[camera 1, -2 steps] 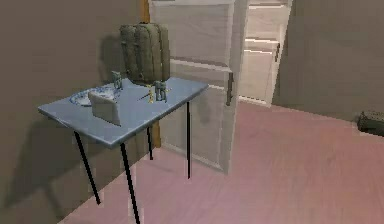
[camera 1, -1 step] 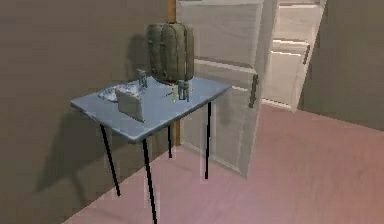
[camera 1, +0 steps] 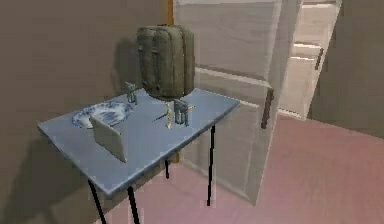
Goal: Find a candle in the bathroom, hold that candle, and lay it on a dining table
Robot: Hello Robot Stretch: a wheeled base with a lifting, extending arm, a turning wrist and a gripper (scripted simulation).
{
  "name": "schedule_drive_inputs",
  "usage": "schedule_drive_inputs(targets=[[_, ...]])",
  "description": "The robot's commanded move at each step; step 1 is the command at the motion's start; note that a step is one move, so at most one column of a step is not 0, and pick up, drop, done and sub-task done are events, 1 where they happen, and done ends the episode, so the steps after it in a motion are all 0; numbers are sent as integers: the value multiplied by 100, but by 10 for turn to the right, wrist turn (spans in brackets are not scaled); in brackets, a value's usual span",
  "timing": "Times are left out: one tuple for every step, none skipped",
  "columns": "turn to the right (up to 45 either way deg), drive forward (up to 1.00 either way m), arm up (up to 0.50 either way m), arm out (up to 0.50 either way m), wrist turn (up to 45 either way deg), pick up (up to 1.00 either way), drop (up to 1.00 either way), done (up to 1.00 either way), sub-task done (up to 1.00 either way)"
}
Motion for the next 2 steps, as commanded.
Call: schedule_drive_inputs(targets=[[390,0,0,0,0,0,0,0,0],[0,100,0,0,0,0,0,0,0]])
